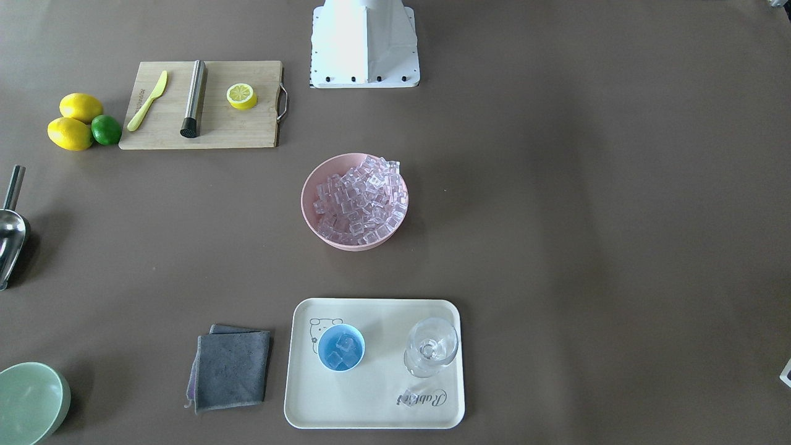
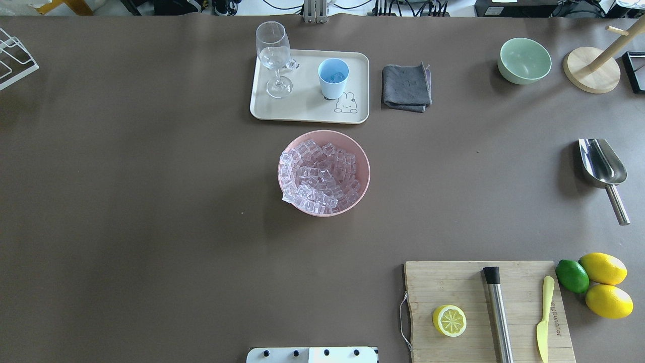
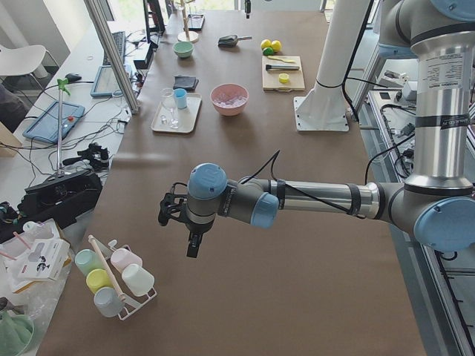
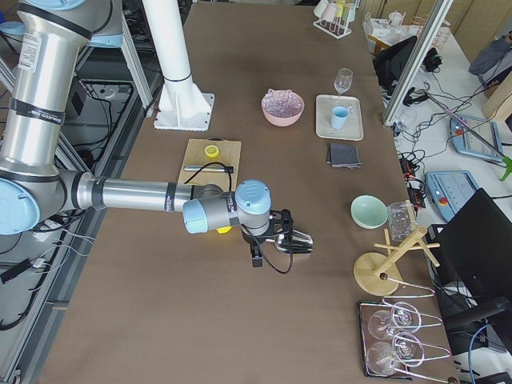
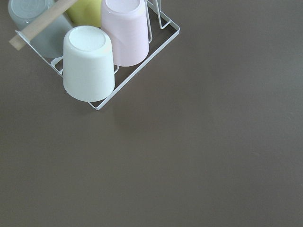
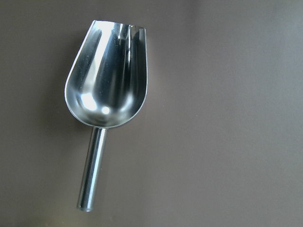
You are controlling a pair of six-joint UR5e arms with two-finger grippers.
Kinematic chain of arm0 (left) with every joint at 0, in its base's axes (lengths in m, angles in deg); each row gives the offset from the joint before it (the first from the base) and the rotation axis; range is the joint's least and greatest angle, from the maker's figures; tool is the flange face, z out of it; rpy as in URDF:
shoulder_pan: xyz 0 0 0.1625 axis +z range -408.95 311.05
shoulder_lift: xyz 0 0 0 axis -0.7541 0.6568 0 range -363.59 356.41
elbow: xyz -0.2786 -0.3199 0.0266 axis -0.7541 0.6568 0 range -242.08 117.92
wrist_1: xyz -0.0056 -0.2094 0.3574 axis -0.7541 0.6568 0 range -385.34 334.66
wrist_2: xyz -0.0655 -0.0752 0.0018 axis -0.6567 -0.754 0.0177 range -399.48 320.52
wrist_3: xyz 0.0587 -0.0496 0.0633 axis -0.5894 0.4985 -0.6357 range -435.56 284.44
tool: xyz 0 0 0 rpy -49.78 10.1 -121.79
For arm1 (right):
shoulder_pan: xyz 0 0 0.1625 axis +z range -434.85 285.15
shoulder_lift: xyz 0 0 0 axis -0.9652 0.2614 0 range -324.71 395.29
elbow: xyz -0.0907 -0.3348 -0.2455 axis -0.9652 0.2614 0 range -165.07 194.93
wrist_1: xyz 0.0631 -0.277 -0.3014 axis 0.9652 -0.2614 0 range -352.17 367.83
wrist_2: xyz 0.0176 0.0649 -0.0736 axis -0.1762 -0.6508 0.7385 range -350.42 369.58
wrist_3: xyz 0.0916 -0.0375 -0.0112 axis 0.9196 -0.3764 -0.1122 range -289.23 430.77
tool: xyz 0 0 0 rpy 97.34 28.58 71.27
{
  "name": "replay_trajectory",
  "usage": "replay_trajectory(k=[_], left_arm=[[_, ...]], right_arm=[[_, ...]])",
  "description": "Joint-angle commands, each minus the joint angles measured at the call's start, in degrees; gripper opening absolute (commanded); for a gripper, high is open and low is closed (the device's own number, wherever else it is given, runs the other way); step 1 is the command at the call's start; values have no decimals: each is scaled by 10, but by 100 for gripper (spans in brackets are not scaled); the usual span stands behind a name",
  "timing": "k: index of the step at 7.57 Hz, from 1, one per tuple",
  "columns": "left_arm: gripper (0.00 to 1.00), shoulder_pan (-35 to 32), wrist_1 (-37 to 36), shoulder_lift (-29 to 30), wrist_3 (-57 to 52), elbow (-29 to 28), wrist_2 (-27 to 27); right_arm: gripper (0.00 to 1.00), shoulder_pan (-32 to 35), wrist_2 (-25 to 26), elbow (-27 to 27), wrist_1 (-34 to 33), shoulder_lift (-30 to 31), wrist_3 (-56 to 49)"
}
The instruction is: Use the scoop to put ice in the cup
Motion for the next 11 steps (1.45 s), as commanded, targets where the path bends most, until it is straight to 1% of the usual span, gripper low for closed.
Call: replay_trajectory(k=[1, 3, 11], left_arm=[[99, 0, 1, 0, 0, -1, 0], [99, 0, 1, 0, 0, 0, 0], [99, 0, 1, 0, 0, 0, 0]], right_arm=[[99, 59, 3, -63, -155, -2, -85], [99, 62, 12, -57, -157, -1, -86], [99, 67, 11, -52, -154, -1, -87]])
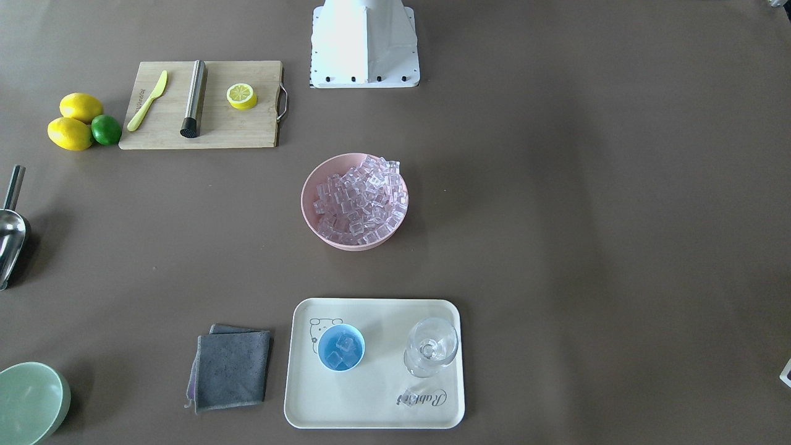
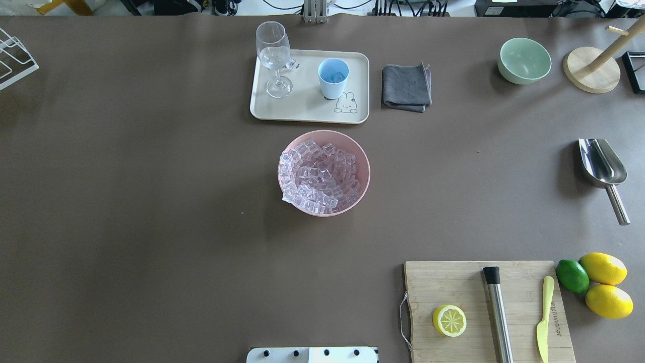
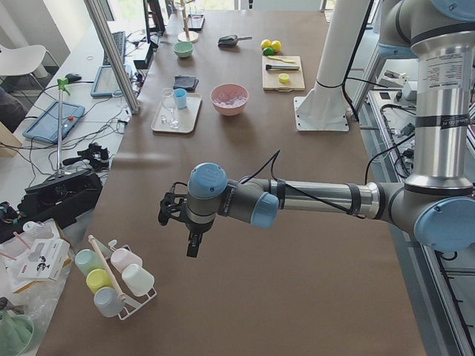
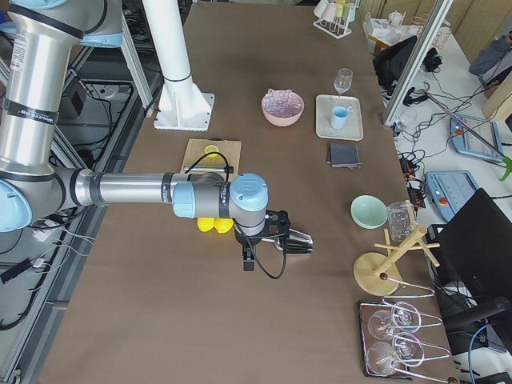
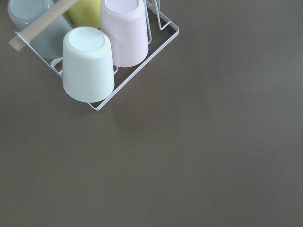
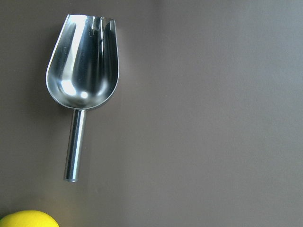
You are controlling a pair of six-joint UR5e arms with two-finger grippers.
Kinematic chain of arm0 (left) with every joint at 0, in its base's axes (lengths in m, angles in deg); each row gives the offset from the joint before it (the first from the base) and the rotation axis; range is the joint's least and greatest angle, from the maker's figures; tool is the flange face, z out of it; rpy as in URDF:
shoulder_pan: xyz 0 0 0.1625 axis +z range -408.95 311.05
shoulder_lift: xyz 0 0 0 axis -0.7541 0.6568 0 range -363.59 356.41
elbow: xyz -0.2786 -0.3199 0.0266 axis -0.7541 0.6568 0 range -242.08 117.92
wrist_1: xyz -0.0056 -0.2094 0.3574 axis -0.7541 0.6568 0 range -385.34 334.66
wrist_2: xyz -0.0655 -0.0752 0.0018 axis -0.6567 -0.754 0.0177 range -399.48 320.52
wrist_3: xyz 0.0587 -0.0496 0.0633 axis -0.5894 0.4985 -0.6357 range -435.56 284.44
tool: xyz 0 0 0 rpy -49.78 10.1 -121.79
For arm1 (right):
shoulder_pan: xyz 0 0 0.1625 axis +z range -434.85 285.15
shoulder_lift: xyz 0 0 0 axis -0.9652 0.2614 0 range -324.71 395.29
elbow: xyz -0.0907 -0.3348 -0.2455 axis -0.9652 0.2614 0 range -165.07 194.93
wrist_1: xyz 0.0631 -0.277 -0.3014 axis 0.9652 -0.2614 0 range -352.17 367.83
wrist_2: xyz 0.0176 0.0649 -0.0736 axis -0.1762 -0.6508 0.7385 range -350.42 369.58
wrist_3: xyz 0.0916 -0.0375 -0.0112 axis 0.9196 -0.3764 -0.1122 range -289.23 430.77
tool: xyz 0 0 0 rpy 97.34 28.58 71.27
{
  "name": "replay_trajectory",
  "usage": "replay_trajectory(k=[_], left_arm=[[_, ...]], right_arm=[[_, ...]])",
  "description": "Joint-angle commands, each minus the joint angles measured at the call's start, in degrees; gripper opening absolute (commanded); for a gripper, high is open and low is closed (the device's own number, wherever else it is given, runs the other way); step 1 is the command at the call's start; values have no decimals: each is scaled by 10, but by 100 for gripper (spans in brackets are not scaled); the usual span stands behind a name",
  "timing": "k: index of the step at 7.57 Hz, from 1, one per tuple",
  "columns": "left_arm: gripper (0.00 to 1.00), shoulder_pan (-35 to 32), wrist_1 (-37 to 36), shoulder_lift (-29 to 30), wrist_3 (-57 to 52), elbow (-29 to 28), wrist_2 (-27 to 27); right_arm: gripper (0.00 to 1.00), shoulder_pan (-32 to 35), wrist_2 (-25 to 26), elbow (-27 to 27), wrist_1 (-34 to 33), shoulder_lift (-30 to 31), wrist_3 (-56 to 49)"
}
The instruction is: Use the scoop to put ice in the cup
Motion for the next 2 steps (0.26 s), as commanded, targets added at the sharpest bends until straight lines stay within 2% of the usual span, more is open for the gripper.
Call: replay_trajectory(k=[1, 2], left_arm=[[99, 0, 0, 0, 0, -1, 0], [99, 0, 0, 0, 0, -1, 0]], right_arm=[[99, 1, 0, 0, 0, 0, -1], [99, 1, 0, 0, 0, 0, -1]])
